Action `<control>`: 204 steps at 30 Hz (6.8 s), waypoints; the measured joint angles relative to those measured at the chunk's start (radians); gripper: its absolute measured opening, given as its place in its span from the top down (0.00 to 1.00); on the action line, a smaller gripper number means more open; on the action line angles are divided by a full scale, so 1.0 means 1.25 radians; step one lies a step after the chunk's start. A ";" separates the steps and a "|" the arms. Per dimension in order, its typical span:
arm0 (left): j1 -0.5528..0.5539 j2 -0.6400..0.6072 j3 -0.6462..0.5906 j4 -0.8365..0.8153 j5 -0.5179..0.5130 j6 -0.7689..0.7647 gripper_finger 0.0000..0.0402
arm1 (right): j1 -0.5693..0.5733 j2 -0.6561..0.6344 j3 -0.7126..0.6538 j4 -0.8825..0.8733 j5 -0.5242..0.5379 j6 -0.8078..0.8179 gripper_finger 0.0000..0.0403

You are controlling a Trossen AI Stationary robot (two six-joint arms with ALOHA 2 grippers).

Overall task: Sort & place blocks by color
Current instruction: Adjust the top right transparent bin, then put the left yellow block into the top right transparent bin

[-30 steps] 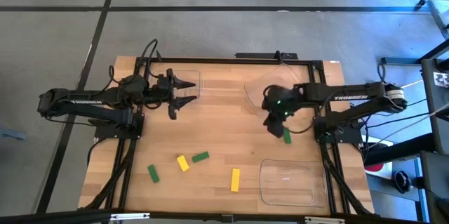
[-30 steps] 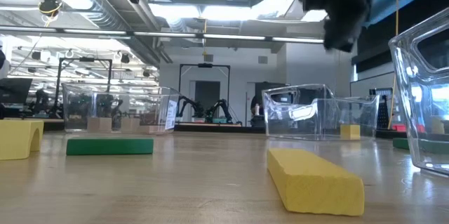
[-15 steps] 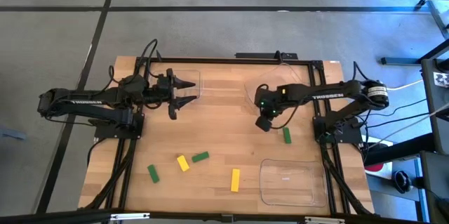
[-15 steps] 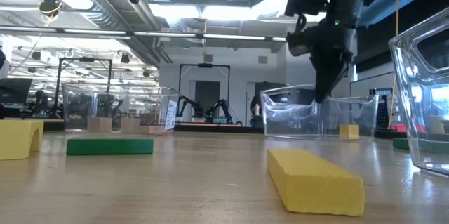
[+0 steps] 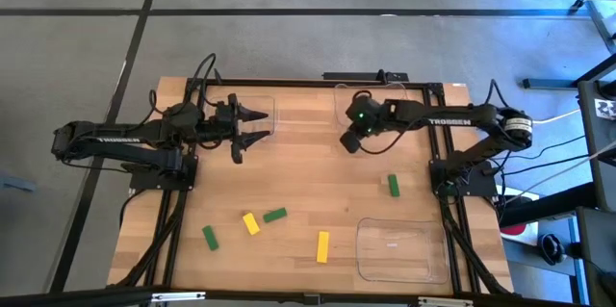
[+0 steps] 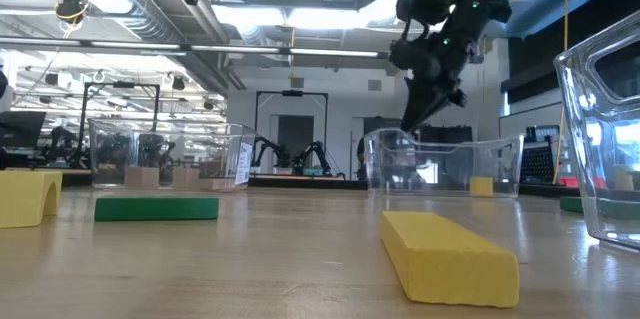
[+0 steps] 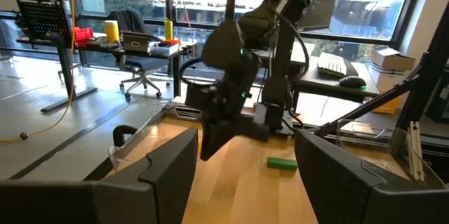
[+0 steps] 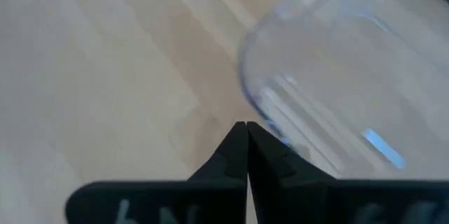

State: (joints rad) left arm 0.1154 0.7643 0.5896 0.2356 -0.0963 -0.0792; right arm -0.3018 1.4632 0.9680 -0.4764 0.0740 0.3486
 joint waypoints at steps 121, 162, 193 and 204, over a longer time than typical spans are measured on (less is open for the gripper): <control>-0.501 0.641 0.233 -0.679 0.103 0.420 0.43 | 0.217 -0.469 -0.233 0.581 -0.055 -0.093 0.94; -0.385 0.557 0.132 -0.616 0.055 0.331 0.70 | 0.217 -0.469 -0.233 0.582 -0.052 -0.047 0.94; -0.031 0.086 0.132 -0.409 0.011 0.028 0.70 | 0.217 -0.297 -0.061 0.471 -0.040 0.010 0.73; -0.016 0.226 0.133 -0.365 0.053 -0.018 0.70 | 0.219 -0.092 0.080 0.334 -0.061 -0.181 0.30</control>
State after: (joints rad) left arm 0.0952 1.0474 0.7559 -0.2206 -0.0296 -0.1019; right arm -0.0277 1.3481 1.0682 -0.0582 -0.0025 0.1225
